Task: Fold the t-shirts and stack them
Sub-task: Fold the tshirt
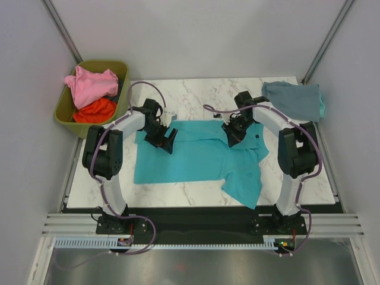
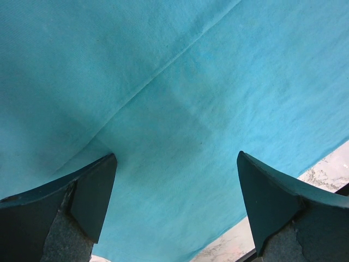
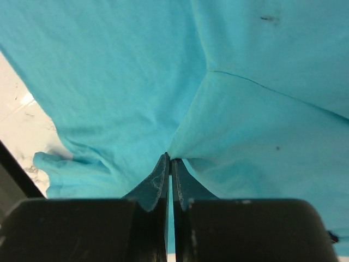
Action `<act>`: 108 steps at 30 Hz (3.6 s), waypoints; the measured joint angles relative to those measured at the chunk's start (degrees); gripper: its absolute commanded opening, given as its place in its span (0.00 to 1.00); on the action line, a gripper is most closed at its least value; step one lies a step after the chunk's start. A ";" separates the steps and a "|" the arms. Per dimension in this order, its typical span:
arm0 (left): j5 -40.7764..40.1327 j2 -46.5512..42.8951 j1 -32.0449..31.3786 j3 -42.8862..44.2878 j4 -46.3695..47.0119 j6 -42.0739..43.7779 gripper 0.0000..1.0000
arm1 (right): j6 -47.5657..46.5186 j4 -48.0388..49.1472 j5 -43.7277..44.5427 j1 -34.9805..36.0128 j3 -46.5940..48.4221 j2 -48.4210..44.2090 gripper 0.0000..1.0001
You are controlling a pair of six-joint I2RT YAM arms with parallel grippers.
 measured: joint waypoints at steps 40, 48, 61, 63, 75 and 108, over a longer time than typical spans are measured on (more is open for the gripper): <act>-1.38 17.09 9.20 25.42 -1.07 -0.17 0.99 | 16.59 9.49 -8.28 -15.47 20.98 22.56 0.42; -4.72 22.73 9.68 34.47 -2.12 -1.29 0.99 | 19.65 11.91 -5.07 -18.38 25.20 24.90 0.41; -7.93 27.45 9.77 42.66 -1.90 -1.40 0.99 | 20.65 14.97 -2.08 -17.77 29.11 27.10 0.41; -8.02 26.69 9.77 42.64 -2.19 -1.46 0.99 | 20.26 14.95 -1.77 -17.62 28.98 26.71 0.42; 0.42 -6.14 8.96 20.33 -0.96 -4.20 0.99 | 19.67 17.27 -0.94 -17.68 14.93 10.40 0.43; 5.14 3.52 10.03 4.17 -2.71 -7.54 0.99 | 21.18 19.52 4.96 -20.98 16.17 17.97 0.43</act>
